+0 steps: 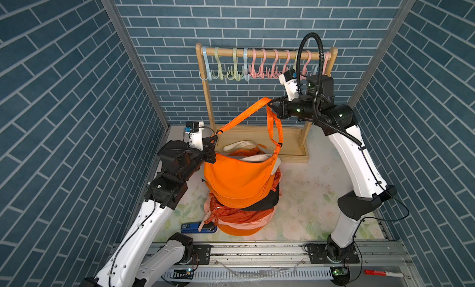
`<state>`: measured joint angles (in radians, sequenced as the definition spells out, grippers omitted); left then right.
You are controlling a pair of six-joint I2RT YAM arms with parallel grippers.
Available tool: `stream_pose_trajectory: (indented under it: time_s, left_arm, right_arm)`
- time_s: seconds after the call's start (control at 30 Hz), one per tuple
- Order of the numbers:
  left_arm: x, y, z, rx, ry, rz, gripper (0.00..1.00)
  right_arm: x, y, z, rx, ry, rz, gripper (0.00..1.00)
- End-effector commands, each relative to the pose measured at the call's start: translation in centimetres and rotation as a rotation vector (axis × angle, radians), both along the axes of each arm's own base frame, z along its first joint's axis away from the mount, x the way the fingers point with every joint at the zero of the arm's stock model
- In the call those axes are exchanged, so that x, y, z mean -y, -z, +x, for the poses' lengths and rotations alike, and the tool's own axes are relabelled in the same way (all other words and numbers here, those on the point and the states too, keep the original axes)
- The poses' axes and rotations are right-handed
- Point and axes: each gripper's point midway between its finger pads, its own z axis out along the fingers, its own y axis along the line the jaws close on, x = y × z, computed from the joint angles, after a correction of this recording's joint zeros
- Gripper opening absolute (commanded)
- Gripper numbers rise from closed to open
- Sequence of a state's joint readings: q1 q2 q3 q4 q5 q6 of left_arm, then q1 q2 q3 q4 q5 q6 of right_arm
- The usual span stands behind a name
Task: Take the bag off the hook
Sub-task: Place the bag inside the bag.
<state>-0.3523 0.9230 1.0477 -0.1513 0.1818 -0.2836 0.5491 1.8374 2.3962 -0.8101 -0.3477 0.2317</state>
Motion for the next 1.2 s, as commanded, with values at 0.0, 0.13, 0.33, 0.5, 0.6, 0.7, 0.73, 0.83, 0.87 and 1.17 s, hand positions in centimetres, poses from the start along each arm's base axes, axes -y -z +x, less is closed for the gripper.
stream_pose_trajectory:
  time_s: [0.0, 0.13, 0.33, 0.5, 0.6, 0.7, 0.73, 0.83, 0.87, 1.17]
  left_arm:
    - [-1.2, 0.9, 1.1, -0.026, -0.066, -0.058, 0.0]
    - [-1.6, 2.7, 2.3, -0.053, -0.108, -0.061, 0.0]
    - [-1.8, 5.5, 3.6, -0.092, -0.139, -0.044, 0.0]
    - [-1.9, 8.2, 4.5, -0.147, -0.17, -0.062, 0.0]
    - [-2.0, 9.8, 5.4, -0.168, -0.195, -0.101, 0.03]
    - [-1.8, 11.4, 6.2, -0.2, -0.208, -0.099, 0.07]
    - [-1.8, 11.8, 6.5, -0.209, -0.213, -0.095, 0.09]
    - [-2.1, 13.0, 6.8, -0.231, -0.239, -0.085, 0.16]
    - [-2.3, 13.3, 6.8, -0.236, -0.249, -0.083, 0.19]
    - [-2.5, 14.3, 6.9, -0.263, -0.269, -0.062, 0.59]
  right_arm:
    - [3.2, 0.6, 4.1, 0.034, 0.151, -0.044, 0.0]
    - [3.0, 3.4, 5.8, -0.018, 0.14, -0.059, 0.0]
    - [1.8, 7.0, 7.4, -0.066, 0.108, -0.048, 0.0]
    - [0.7, 10.8, 8.5, -0.129, 0.087, -0.047, 0.0]
    - [0.3, 13.1, 9.3, -0.154, 0.096, -0.033, 0.0]
    - [-0.2, 15.0, 9.9, -0.18, 0.094, -0.023, 0.0]
    - [-0.3, 15.7, 10.0, -0.191, 0.094, -0.025, 0.01]
    - [-0.6, 17.4, 10.4, -0.216, 0.09, -0.031, 0.04]
    - [-0.7, 18.0, 10.5, -0.227, 0.089, -0.035, 0.07]
    - [-0.8, 20.7, 10.9, -0.259, 0.092, -0.049, 0.54]
